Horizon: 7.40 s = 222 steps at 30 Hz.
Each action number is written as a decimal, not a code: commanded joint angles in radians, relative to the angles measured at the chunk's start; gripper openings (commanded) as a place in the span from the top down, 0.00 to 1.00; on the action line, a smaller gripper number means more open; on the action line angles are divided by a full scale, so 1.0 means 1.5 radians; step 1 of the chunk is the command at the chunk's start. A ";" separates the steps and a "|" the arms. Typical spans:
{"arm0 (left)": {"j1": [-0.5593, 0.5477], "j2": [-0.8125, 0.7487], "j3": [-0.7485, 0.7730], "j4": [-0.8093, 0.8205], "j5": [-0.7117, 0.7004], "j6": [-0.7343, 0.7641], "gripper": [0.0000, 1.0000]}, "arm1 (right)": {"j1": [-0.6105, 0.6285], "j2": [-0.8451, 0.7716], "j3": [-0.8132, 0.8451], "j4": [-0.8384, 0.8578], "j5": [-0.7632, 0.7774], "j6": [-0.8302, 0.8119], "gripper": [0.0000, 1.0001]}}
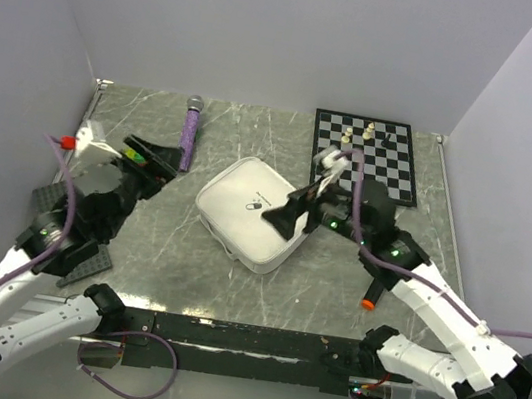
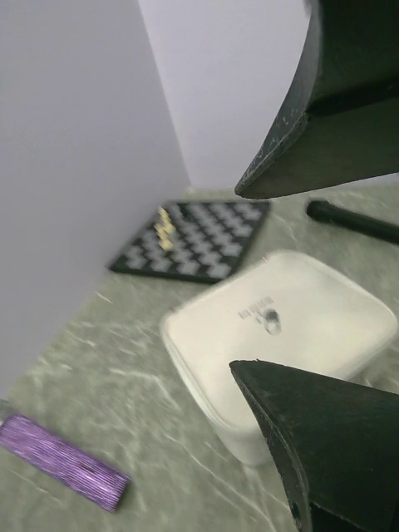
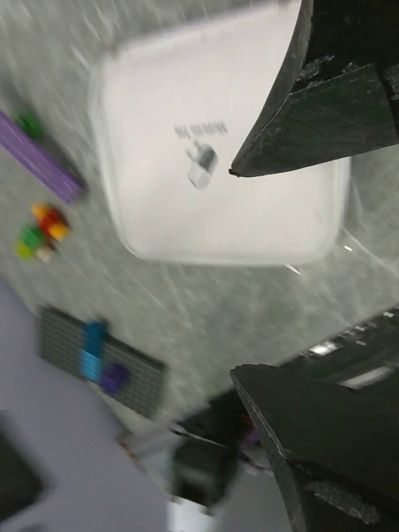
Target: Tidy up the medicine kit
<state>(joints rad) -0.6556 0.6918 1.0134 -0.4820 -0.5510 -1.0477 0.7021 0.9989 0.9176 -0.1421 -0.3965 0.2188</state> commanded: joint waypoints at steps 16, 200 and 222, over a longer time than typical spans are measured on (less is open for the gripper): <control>0.001 0.048 -0.328 0.206 0.230 -0.053 0.03 | -0.196 0.402 0.139 0.003 0.097 0.147 0.00; 0.228 0.538 -0.046 0.229 0.475 0.218 0.19 | 0.226 0.407 0.099 -0.131 0.581 0.337 0.21; 0.228 0.543 -0.050 0.221 0.467 0.212 0.21 | 0.227 0.375 0.049 -0.138 0.595 0.338 0.80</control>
<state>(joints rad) -0.3141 1.5043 0.9546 -0.1055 0.1848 -0.7307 1.0542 1.6020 1.0065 -0.3378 0.4252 0.7349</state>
